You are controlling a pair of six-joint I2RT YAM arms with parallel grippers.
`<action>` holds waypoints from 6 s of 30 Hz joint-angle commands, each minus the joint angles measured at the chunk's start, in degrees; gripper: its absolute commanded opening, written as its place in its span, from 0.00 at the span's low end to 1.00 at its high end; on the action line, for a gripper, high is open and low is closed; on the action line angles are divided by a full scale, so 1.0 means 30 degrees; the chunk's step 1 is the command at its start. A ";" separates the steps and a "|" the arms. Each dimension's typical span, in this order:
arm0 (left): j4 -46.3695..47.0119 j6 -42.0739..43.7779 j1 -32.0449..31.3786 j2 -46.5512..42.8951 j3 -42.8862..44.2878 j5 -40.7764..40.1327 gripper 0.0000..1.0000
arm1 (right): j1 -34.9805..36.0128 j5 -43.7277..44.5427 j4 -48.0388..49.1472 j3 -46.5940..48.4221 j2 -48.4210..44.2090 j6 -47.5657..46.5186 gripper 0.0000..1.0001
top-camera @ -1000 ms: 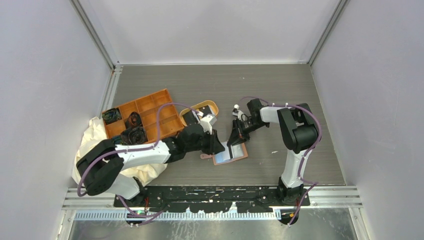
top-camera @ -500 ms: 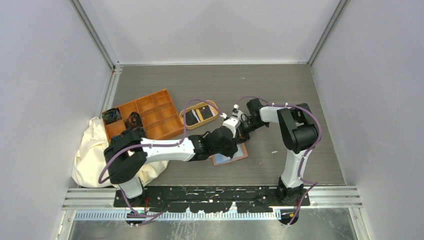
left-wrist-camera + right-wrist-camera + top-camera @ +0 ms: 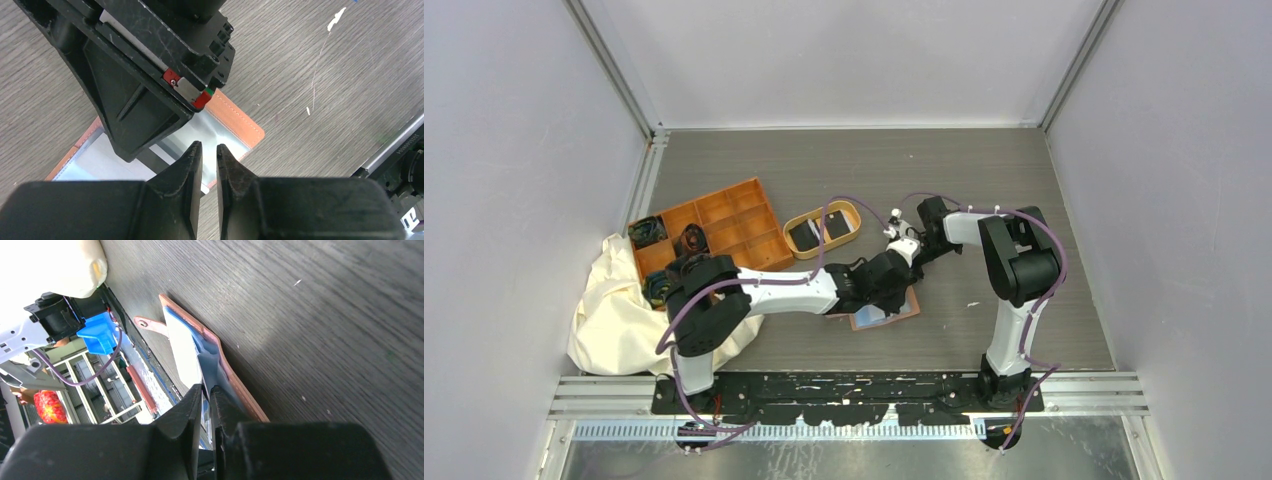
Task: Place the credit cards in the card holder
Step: Insert the credit card into the card holder.
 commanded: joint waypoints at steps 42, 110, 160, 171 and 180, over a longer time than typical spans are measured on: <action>0.1514 0.1437 0.2135 -0.9202 -0.8559 -0.1404 0.25 | 0.0188 0.1234 -0.3249 0.1871 -0.2766 -0.4332 0.31; 0.2200 0.0093 0.4030 -0.5242 -0.8184 0.2698 0.11 | 0.3518 0.9081 -0.6397 0.4215 -0.2828 -0.6908 0.18; 0.5171 -0.1374 0.4030 -0.3736 -0.8342 0.6214 0.08 | 0.2743 1.1185 -0.4402 0.3599 -0.2090 -0.3522 0.09; 0.5362 -0.1433 0.4014 -0.3454 -0.8251 0.6322 0.08 | 0.4029 1.1265 -0.4523 0.3775 -0.1128 -0.3675 0.09; 0.5437 -0.1463 0.4036 -0.3244 -0.8128 0.6405 0.08 | 0.4801 1.0284 -0.4637 0.3873 -0.1063 -0.3936 0.09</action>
